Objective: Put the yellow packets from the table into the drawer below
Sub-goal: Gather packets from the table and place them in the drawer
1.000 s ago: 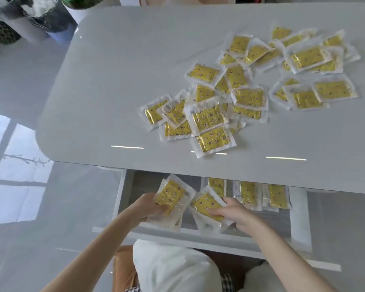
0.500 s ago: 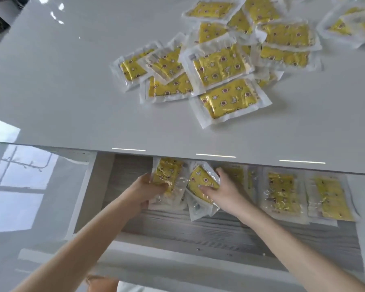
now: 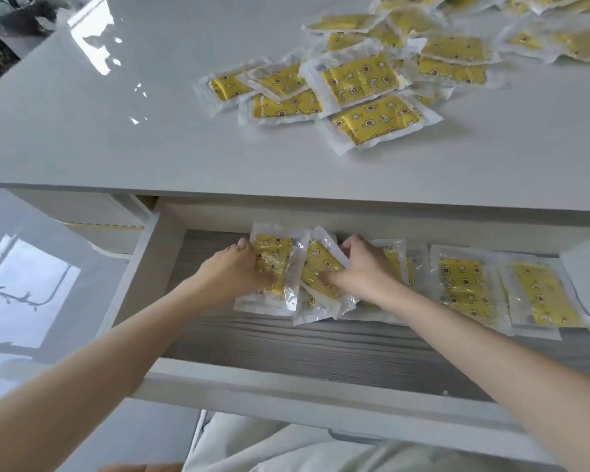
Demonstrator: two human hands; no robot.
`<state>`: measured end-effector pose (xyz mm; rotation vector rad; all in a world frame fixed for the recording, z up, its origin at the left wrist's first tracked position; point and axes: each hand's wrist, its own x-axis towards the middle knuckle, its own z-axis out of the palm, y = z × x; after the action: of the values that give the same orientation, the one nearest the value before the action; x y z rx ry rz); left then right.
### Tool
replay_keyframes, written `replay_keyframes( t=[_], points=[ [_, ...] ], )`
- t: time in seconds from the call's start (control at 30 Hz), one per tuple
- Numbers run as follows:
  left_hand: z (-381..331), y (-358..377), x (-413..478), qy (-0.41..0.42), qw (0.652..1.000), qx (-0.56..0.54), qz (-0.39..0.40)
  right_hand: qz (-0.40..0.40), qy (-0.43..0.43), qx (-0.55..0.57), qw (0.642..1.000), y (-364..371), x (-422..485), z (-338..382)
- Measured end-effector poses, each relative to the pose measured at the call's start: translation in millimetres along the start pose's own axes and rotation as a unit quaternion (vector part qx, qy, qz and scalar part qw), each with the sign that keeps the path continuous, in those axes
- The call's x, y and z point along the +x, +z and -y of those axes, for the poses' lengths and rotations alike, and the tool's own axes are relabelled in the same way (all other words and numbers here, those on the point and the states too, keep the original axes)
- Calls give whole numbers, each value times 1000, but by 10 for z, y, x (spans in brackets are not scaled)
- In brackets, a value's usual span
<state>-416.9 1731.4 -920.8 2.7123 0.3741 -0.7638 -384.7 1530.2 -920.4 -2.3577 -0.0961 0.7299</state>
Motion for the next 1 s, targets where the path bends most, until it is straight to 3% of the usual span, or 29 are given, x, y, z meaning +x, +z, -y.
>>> replay_keyframes(
  t=[0.13, 0.3, 0.43, 0.53, 0.7, 1.0],
  points=[
    [-30, -27, -43, 15, 996, 83, -30, -24, 15, -11, 1000, -80, -46, 26],
    [-78, -38, -148, 67, 994, 78, -26, -92, 11, -15, 996, -156, -144, 21],
    [-146, -4, -235, 146, 982, 121, 25, -121, 13, -26, 992, -153, -240, -15],
    [-144, 14, -239, 194, 963, 175, 63, -117, 53, 41, 991, -212, -250, -90],
    [-101, -6, -182, 176, 959, 219, 27, -150, 115, 165, 968, -308, -197, -315],
    [-73, -81, -297, 153, 964, 213, 44, -136, 165, 137, 967, -224, -214, -283]
  ],
)
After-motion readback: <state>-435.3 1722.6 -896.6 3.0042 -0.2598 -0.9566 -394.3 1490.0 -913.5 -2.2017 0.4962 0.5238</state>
